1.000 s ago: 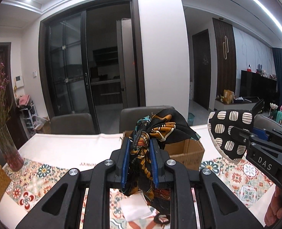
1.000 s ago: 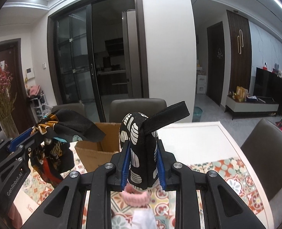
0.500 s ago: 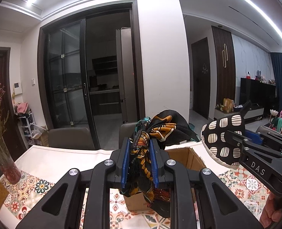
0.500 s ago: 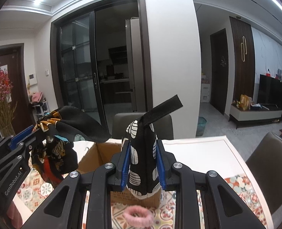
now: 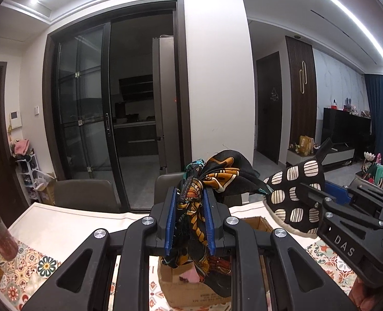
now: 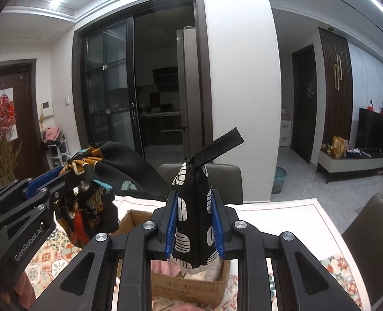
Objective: Organize soft objects
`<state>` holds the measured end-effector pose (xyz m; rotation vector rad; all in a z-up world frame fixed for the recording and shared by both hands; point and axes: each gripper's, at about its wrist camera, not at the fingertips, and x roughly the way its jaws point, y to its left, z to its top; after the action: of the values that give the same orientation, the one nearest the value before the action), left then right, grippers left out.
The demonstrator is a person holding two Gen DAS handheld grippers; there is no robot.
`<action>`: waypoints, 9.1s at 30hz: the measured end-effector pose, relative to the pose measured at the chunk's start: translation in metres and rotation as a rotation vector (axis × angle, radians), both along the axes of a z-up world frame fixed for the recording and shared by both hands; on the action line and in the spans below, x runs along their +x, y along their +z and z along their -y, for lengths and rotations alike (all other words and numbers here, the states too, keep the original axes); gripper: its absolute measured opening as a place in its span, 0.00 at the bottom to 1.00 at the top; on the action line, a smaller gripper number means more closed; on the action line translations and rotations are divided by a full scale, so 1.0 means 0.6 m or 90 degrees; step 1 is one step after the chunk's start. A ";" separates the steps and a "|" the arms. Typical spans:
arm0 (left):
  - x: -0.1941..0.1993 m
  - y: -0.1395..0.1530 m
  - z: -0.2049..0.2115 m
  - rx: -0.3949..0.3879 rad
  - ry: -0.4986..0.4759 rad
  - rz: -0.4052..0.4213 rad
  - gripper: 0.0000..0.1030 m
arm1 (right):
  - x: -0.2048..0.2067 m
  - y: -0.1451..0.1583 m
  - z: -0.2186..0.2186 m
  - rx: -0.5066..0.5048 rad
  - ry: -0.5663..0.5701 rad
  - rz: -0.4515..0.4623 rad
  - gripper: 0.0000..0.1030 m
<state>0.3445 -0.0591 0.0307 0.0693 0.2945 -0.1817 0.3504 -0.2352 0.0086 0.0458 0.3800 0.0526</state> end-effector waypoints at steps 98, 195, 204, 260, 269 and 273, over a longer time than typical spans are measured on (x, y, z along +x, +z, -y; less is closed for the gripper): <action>-0.156 -0.143 -0.018 0.053 0.021 -0.178 0.63 | -0.150 -0.112 0.010 0.012 -0.055 -0.180 0.67; -0.085 -0.449 0.071 0.102 -0.053 -0.403 0.16 | -0.163 -0.403 0.002 -0.014 -0.026 -0.413 0.15; -0.101 -0.422 0.063 0.082 -0.050 -0.386 0.10 | -0.173 -0.369 0.006 0.000 -0.021 -0.379 0.14; -0.164 -0.395 0.035 0.050 -0.020 -0.381 0.10 | -0.204 -0.388 -0.023 -0.032 0.041 -0.376 0.11; -0.170 -0.354 0.032 0.038 -0.026 -0.351 0.10 | -0.215 -0.330 -0.023 -0.026 0.035 -0.327 0.11; -0.173 -0.330 0.028 0.032 -0.025 -0.334 0.10 | -0.218 -0.302 -0.025 -0.024 0.034 -0.305 0.11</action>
<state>0.2405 -0.0756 -0.1675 0.0773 0.8218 -0.2306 0.2196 -0.2204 -0.1729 0.0096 0.8617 0.0872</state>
